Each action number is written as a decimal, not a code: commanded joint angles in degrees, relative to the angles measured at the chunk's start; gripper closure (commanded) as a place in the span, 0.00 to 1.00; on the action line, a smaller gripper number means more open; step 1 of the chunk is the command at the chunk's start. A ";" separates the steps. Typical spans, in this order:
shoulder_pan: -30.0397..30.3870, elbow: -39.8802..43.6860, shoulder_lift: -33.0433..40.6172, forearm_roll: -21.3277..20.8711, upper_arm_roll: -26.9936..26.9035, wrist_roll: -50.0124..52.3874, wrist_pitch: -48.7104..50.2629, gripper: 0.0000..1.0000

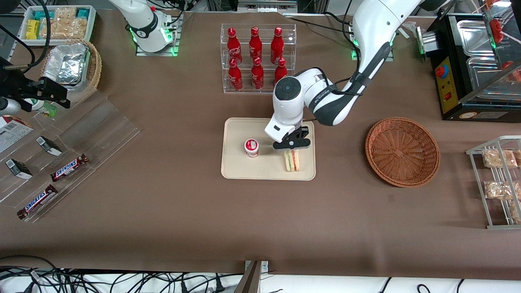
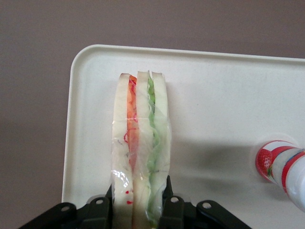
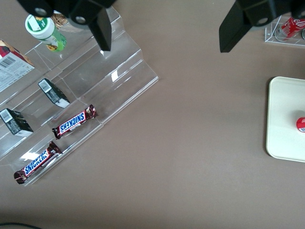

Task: Place sandwich from basket to tray
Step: 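Lower the sandwich onto the tray and open the left gripper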

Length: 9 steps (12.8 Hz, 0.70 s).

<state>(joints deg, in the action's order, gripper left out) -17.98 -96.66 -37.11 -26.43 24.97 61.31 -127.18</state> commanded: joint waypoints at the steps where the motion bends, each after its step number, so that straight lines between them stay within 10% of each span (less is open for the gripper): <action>1: -0.30 -0.81 0.20 -1.60 -0.27 0.13 0.35 0.64; 9: -0.47 -1.42 0.20 -1.52 0.00 0.22 0.79 0.60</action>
<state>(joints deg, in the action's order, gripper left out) -18.20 -97.61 -37.33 -26.45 24.90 61.30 -127.04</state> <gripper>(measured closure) 0.634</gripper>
